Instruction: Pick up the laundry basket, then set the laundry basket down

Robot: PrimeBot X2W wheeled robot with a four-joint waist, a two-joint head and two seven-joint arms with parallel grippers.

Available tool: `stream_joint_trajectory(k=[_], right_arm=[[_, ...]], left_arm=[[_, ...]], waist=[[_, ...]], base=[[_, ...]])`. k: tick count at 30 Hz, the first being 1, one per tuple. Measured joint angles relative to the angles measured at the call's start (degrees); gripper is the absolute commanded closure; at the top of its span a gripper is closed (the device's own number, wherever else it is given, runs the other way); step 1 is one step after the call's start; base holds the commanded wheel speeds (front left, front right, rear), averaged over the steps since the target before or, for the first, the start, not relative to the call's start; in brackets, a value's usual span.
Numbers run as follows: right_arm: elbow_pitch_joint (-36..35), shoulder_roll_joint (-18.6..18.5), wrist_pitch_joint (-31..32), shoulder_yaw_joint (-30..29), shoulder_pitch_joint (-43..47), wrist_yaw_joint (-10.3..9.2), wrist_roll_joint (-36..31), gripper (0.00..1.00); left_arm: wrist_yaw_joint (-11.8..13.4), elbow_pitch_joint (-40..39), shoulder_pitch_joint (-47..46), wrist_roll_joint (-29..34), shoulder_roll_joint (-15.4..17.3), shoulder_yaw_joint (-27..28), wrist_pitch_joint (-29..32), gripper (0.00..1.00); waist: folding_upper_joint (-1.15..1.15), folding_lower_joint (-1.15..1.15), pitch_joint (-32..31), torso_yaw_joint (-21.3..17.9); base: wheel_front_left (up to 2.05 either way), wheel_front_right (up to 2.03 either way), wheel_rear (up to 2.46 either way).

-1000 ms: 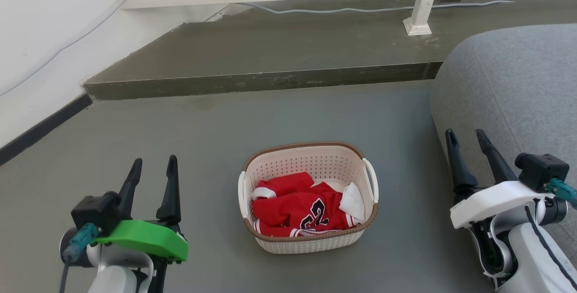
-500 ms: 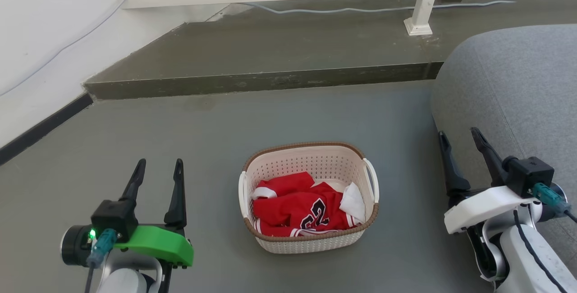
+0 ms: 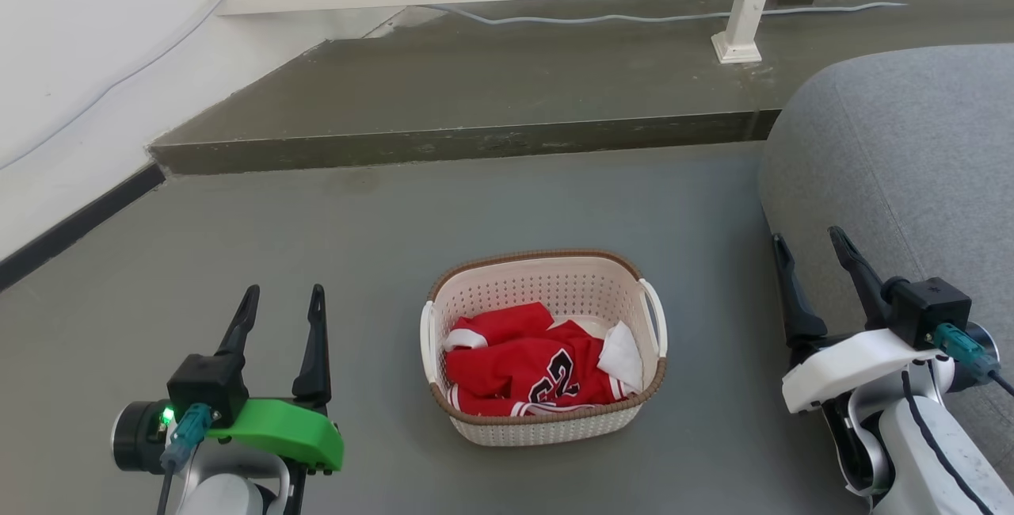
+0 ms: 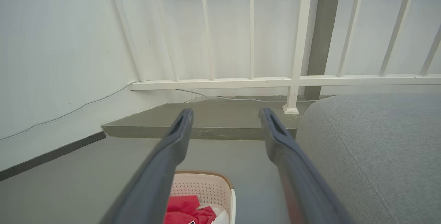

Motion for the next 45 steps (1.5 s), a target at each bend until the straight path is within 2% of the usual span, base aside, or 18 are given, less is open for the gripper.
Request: stream_joint_trajectory(k=[25, 37, 45], right_arm=[[0.6, 0.5, 0.0, -1.1, 0.0, 1.00, -1.4, 0.00], [0.1, 0.5, 0.0, -2.0, -1.3, 1.44, -1.4, 0.00], [-0.4, 0.4, 0.0, -2.7, -3.5, 1.49, -1.5, 0.00]], left_arm=[[0.0, 1.1, -0.1, 0.3, -0.2, 0.0, 0.0, 0.00], [0.0, -0.5, -1.1, 0.4, -0.5, 0.0, -0.2, 0.00], [0.0, -1.9, -4.0, 0.4, -0.7, 0.0, -0.2, 0.00]], waist=[[0.00, 0.00, 1.0, 0.2], [0.00, 0.00, 5.0, 0.3], [0.00, 0.00, 9.9, 0.4]], base=[[0.00, 0.00, 0.00], [0.00, 0.00, 0.00], [0.00, 0.00, 0.00]])
